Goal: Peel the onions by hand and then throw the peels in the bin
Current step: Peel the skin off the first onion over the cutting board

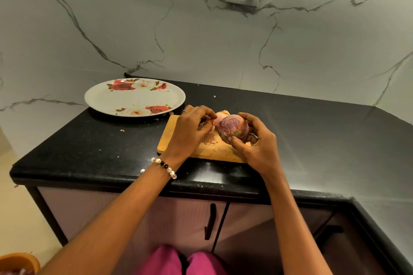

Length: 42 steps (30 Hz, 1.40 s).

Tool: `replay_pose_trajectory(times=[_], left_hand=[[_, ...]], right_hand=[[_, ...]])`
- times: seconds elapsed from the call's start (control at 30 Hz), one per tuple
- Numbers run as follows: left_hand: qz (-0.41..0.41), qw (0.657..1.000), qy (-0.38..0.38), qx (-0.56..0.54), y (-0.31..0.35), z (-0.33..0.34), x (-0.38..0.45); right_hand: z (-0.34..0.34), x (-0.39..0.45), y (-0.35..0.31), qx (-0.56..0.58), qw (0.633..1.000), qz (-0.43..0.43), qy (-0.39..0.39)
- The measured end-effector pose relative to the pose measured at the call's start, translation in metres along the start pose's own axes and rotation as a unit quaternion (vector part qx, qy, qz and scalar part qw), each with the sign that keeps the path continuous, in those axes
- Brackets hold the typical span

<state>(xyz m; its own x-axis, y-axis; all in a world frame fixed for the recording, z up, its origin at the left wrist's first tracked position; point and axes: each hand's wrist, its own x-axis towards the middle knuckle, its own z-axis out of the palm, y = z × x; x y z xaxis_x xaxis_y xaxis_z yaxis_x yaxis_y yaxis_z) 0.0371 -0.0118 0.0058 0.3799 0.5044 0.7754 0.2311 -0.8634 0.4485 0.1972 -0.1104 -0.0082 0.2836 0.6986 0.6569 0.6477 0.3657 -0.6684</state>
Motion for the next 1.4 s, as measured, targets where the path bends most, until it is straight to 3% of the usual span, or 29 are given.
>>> replay_pose_trajectory(times=[0.43,0.6,0.87,1.07,1.4], left_hand=[[0.059,0.997,-0.045,0.022,-0.012,0.005,0.001],[0.035,0.999,-0.024,-0.015,-0.012,0.002,0.001],[0.012,1.0,0.016,0.011,-0.013,0.005,0.001],[-0.005,1.0,0.025,0.006,-0.013,0.006,0.002],[0.062,0.995,-0.007,0.072,-0.011,0.017,0.003]], right_hand=[[-0.001,0.0,-0.005,-0.002,1.0,0.003,-0.012],[-0.001,0.0,-0.003,-0.01,1.0,0.003,-0.022],[-0.001,-0.001,-0.004,0.002,1.0,0.002,-0.021],[-0.003,0.001,0.001,0.024,0.998,0.046,0.038],[-0.004,0.001,0.004,0.031,0.998,0.04,0.045]])
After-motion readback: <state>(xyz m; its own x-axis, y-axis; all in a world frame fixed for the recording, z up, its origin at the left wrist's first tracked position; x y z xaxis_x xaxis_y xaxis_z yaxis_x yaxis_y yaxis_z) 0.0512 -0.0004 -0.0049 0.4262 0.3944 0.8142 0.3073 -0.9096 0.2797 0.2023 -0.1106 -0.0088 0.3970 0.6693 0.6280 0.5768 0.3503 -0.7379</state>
